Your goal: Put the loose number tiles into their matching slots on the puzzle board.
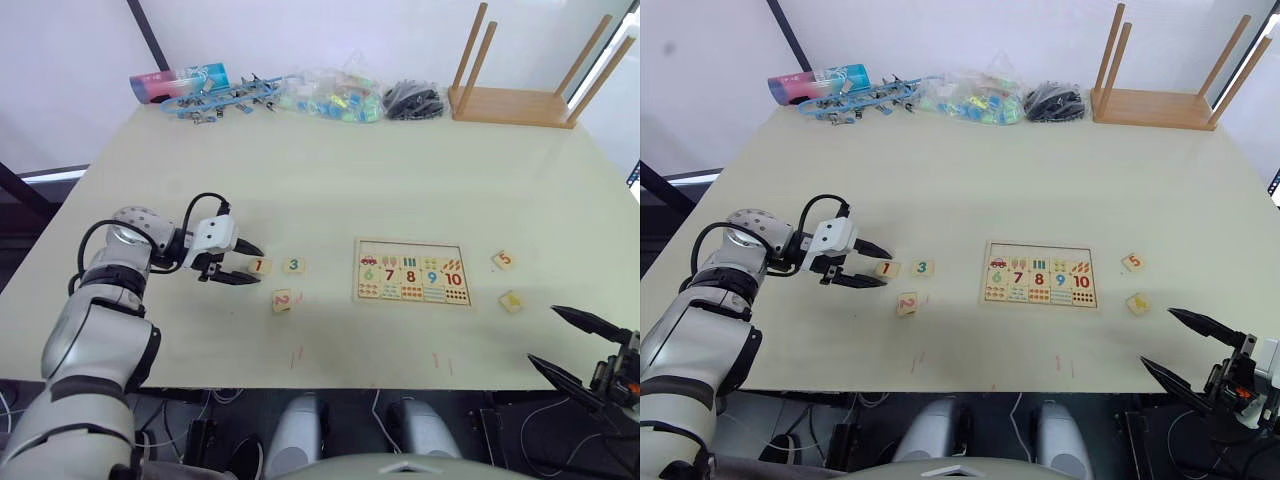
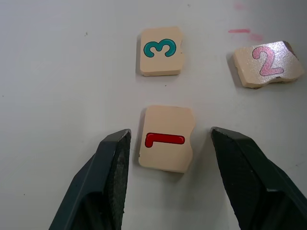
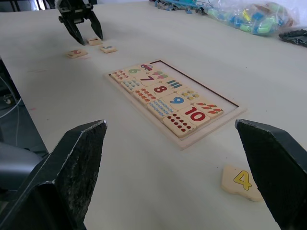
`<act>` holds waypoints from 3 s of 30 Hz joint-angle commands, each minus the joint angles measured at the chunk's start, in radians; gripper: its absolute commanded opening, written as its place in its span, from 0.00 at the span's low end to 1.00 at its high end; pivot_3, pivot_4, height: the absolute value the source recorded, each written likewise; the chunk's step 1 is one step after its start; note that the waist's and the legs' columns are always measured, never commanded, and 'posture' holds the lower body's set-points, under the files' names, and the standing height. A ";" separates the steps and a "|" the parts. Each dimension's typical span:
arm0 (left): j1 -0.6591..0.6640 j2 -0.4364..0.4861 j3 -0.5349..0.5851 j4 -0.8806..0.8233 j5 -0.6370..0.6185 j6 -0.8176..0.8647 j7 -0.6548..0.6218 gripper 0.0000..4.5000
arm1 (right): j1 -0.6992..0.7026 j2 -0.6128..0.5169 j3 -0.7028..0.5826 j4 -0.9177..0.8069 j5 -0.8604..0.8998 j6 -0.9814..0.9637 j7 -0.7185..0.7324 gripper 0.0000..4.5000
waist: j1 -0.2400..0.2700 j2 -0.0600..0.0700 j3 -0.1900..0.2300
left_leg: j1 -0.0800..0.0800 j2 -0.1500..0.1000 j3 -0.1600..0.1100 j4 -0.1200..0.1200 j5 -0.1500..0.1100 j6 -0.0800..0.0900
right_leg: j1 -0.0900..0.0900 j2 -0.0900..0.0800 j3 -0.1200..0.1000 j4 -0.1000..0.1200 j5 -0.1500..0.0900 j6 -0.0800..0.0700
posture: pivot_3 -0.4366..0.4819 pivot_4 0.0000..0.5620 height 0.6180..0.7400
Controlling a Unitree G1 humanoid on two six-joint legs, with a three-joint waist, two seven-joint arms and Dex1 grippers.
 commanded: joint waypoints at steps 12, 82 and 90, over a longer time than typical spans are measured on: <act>0.023 -0.002 0.095 0.004 -0.010 0.052 -0.027 0.22 | -0.006 0.001 -0.007 -0.030 0.018 -0.005 -0.020 1.00 | -0.001 0.000 0.000 | 0.000 0.000 0.000 0.001 0.000 0.000 | 0.000 0.000 0.000 0.001 0.000 0.000 | 0.48 0.27 0.98; -0.139 -0.448 0.007 -0.559 0.375 0.713 0.337 0.22 | -0.002 0.077 0.010 -0.066 0.021 -0.047 -0.116 1.00 | -0.001 0.000 0.001 | -0.002 -0.001 -0.001 0.003 0.000 0.000 | 0.000 0.002 0.001 0.000 0.000 0.000 | 0.48 0.27 0.98; -0.154 -0.468 0.022 -0.513 0.375 0.726 0.339 0.22 | 0.034 0.084 -0.009 -0.065 0.026 -0.065 -0.112 1.00 | -0.001 -0.001 0.001 | -0.002 -0.001 -0.001 0.003 0.000 0.000 | 0.000 0.002 0.001 0.000 0.000 0.000 | 0.48 0.27 0.98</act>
